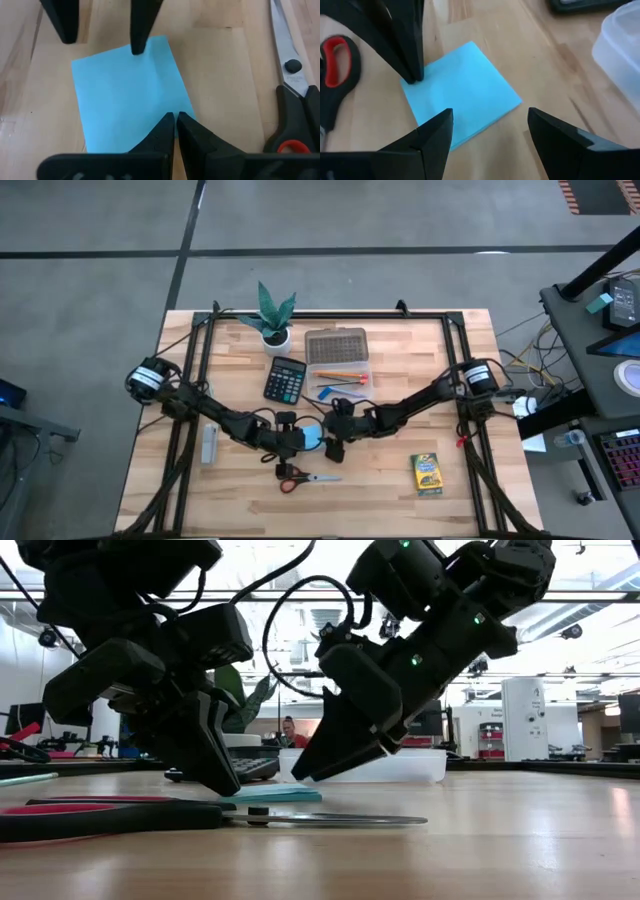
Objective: Pack school essentials
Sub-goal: Put the blue sticky note into the supplies box
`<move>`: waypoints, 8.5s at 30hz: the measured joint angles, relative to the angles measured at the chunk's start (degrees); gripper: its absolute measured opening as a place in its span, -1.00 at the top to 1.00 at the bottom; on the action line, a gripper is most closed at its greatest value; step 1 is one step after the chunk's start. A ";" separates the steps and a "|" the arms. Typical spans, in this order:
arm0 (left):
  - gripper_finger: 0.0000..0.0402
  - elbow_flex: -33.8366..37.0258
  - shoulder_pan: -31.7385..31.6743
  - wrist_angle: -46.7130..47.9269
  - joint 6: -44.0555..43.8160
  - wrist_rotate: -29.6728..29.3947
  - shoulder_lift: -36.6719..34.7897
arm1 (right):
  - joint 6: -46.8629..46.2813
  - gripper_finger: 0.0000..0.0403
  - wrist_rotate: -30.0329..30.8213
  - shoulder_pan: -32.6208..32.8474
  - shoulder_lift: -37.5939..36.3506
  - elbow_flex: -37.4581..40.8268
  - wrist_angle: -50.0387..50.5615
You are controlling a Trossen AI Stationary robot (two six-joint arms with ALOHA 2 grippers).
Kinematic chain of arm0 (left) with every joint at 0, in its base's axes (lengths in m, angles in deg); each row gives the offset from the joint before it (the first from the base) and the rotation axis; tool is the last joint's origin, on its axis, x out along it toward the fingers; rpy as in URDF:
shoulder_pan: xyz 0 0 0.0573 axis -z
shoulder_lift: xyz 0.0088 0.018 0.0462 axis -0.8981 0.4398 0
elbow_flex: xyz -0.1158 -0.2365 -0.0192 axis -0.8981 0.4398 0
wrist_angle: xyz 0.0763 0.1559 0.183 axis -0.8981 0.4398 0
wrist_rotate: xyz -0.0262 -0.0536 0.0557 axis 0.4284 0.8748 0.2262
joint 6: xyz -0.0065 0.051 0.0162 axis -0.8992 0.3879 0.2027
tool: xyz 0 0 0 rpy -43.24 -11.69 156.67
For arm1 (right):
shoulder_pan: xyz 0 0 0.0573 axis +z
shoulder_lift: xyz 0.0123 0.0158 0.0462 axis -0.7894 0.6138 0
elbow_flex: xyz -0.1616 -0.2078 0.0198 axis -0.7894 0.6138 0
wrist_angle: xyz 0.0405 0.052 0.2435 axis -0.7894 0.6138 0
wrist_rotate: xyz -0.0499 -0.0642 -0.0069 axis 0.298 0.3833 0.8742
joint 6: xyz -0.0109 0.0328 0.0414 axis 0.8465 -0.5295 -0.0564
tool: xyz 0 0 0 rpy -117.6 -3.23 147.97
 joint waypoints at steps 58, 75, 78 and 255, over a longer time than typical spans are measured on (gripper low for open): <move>0.97 -0.02 0.00 -0.26 -0.22 -1.26 -0.38 | -1.01 0.69 -6.75 -0.09 4.60 -0.37 -12.49; 0.97 0.14 0.63 12.46 1.79 -8.71 -12.64 | 3.79 0.78 -5.93 -0.39 -3.20 -0.41 -3.79; 0.97 0.26 0.63 13.01 1.74 -8.71 -12.00 | 1.38 0.79 -5.90 -0.39 -3.15 -0.39 -2.50; 1.00 6.69 0.44 -19.88 -1.53 -4.16 1.92 | -17.19 -0.07 -17.03 -1.42 4.08 -1.44 -11.19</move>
